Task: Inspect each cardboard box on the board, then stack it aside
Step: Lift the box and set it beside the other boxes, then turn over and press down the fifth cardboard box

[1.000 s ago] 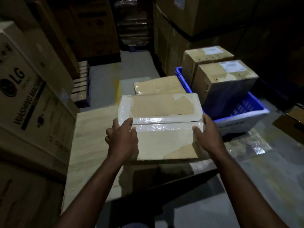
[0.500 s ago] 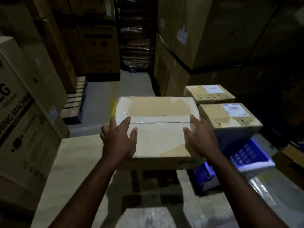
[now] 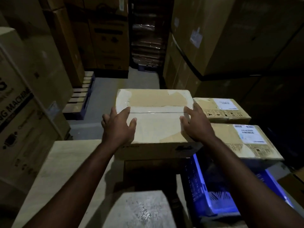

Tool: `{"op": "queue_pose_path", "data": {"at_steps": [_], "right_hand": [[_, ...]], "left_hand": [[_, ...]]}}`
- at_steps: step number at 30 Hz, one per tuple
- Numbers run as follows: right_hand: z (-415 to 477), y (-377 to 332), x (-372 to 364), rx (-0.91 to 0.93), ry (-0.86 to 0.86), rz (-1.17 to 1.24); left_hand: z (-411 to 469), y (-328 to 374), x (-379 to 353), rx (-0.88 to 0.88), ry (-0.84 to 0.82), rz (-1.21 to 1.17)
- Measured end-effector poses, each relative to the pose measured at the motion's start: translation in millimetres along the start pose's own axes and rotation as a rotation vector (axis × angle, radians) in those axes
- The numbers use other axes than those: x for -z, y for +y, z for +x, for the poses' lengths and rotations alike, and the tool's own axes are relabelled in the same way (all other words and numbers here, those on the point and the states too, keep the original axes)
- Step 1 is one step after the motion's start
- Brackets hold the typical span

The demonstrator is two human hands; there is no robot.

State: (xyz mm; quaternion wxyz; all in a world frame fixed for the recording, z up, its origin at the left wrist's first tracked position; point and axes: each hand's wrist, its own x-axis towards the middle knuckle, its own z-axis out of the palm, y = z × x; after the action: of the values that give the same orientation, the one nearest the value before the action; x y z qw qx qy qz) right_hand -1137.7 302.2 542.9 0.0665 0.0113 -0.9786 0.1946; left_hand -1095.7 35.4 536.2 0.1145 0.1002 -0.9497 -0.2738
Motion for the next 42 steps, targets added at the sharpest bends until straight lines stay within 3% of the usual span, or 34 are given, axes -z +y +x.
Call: {"op": "queue_pose_path", "data": {"at_steps": [9,17,24,29,33,35,37,42], "right_hand": [[31,33,-27,-0.008,-0.147,-0.005],[24,50,-44,0.013,-0.193,0.037],[17,49,-46,0.002,-0.084,0.145],[9,47,-36,0.048,-0.138,0.077],[-55,37,-30,0.095,0.050,0.081],[-108,26,-38,0.127,0.036,0.292],[-163,10,-49,0.054,-0.110,0.529],[-272,-24,-88,-0.442,-0.474,1.014]], "left_hand": [[19,-2,-54,0.025,-0.162,0.073],[22,-11,-70,-0.162,-0.093,0.231],[17,-13,-71,-0.116,-0.050,0.207],[1,-16,-60,-0.144,0.023,-0.044],[-77,-12,-31,-0.147,0.043,-0.607],[-118,-15,-22,-0.022,-0.010,-0.926],[-154,-30,-28,0.179,-0.132,-1.143],[-242,-75,-59,0.596,-0.436,-1.345]]}}
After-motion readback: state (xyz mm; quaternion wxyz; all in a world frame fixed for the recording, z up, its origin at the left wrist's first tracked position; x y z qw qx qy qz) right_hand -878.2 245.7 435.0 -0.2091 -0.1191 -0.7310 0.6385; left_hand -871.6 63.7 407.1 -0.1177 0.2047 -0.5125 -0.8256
